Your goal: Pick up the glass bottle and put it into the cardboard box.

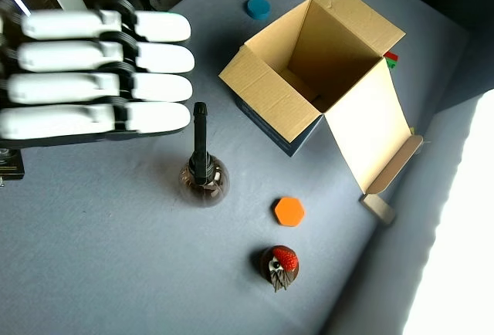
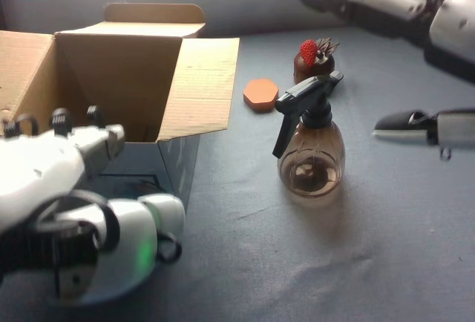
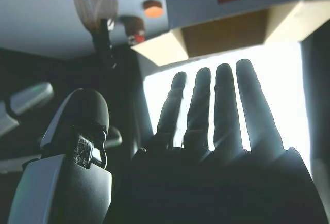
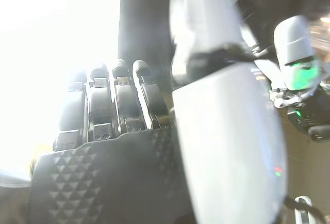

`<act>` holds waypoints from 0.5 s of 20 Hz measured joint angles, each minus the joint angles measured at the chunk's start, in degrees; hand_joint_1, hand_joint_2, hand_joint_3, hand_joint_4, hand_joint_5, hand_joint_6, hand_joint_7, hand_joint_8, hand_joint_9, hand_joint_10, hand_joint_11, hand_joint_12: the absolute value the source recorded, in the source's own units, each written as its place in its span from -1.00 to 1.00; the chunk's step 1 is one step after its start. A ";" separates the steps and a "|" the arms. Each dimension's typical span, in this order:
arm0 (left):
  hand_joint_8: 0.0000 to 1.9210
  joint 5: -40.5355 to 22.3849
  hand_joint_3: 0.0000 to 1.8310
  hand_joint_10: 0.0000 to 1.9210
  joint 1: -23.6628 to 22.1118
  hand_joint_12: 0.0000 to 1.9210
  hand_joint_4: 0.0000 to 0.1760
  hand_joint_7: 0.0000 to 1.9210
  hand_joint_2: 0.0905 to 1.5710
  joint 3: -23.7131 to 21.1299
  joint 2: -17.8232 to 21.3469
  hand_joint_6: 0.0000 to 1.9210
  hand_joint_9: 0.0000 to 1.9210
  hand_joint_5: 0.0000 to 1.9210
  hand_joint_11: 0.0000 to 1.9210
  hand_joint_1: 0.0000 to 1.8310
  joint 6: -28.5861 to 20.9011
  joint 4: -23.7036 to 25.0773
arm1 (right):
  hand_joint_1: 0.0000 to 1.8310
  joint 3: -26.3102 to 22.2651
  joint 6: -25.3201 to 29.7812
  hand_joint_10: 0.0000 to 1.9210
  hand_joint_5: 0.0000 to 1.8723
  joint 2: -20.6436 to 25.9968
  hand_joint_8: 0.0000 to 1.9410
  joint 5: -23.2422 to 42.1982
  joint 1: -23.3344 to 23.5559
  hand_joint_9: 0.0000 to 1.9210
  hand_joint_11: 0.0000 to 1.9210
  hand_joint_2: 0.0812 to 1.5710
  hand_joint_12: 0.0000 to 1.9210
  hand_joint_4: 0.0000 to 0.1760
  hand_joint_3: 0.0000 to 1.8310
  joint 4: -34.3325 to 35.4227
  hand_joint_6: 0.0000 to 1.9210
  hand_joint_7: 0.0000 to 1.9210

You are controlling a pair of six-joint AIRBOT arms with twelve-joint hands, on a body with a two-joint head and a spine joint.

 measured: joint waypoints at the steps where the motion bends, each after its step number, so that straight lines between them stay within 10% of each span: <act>1: -1.00 -0.22 -1.00 -1.00 0.98 -0.78 -0.64 -0.95 0.62 -0.72 0.00 -1.00 -0.96 -0.97 -1.00 -1.00 -1.03 0.15 | 0.31 1.49 4.55 -1.00 -1.00 -0.52 -1.00 -4.13 2.27 -1.00 -1.00 0.31 -1.00 -1.00 -1.00 -1.53 -1.00 -1.00; 5: -1.00 2.56 -1.00 -1.00 12.68 -0.81 -0.64 -0.96 0.62 -3.58 0.00 -1.00 -0.97 -0.98 -1.00 -1.00 -9.55 2.93 | 0.28 5.84 17.57 -1.00 -1.00 -4.09 -1.00 -18.18 7.98 -1.00 -1.00 0.30 -1.00 -1.00 -1.00 -10.82 -1.00 -1.00; 10: -1.00 8.96 -1.00 -1.00 27.41 -0.84 -0.64 -0.96 0.62 -2.60 -0.22 -1.00 -0.96 -0.99 -1.00 -1.00 -21.68 13.68 | 0.33 6.49 18.67 -1.00 -1.00 -5.46 -1.00 -21.81 9.35 -1.00 -1.00 0.29 -1.00 -1.00 -1.00 -13.62 -1.00 -1.00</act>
